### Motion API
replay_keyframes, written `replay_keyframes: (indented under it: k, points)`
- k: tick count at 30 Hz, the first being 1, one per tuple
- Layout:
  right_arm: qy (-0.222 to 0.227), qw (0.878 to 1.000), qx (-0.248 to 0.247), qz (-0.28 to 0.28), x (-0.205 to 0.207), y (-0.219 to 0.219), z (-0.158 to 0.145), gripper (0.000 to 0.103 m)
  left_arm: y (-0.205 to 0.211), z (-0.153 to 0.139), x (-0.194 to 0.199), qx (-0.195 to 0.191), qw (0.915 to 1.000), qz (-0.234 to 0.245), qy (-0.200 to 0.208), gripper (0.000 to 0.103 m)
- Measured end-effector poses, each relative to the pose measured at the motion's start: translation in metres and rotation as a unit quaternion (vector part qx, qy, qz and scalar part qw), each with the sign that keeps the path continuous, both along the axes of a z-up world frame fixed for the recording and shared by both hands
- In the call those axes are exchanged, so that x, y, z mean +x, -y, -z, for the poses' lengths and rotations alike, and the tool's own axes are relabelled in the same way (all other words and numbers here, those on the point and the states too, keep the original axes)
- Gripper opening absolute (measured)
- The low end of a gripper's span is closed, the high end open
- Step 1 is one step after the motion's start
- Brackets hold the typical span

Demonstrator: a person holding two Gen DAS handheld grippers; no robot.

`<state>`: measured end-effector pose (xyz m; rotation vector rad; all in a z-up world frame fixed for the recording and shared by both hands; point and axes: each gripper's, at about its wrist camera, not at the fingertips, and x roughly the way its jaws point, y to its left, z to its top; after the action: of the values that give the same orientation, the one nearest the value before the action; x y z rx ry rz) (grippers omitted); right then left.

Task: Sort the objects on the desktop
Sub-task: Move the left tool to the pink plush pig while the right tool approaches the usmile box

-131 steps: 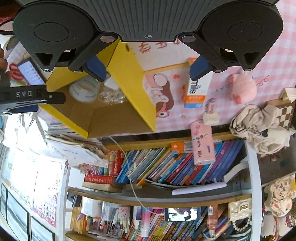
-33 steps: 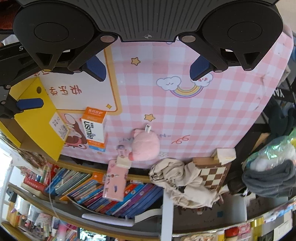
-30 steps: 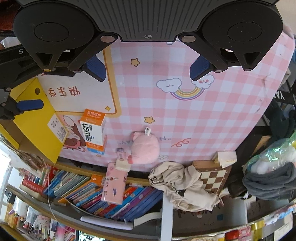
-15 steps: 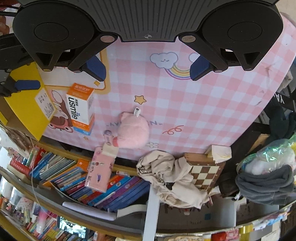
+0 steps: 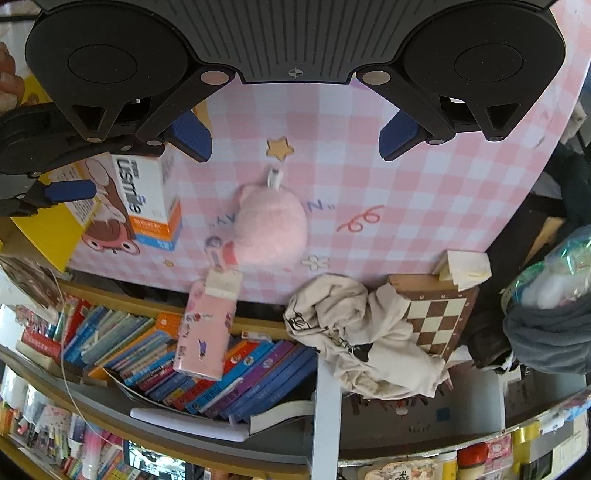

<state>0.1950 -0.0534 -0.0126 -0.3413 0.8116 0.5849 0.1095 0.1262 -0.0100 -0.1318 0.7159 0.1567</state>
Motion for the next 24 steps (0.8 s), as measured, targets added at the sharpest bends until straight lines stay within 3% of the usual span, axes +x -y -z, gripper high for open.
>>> replay_keyframes:
  k: [7, 12, 24]
  points:
    - [0.003, 1.0, -0.012, 0.004, 0.023, -0.011, 0.011, 0.088, -0.008, 0.01, 0.031, -0.022, 0.9998, -0.004, 0.0, 0.099]
    - [-0.012, 1.0, -0.01, 0.008, 0.033, -0.008, 0.02, 0.075, -0.001, 0.018, 0.053, -0.003, 0.9998, 0.02, -0.002, 0.097]
    - [-0.028, 1.0, 0.004, 0.003, 0.032, 0.007, 0.019, 0.066, 0.004, 0.037, 0.105, 0.014, 0.9987, 0.044, -0.019, 0.097]
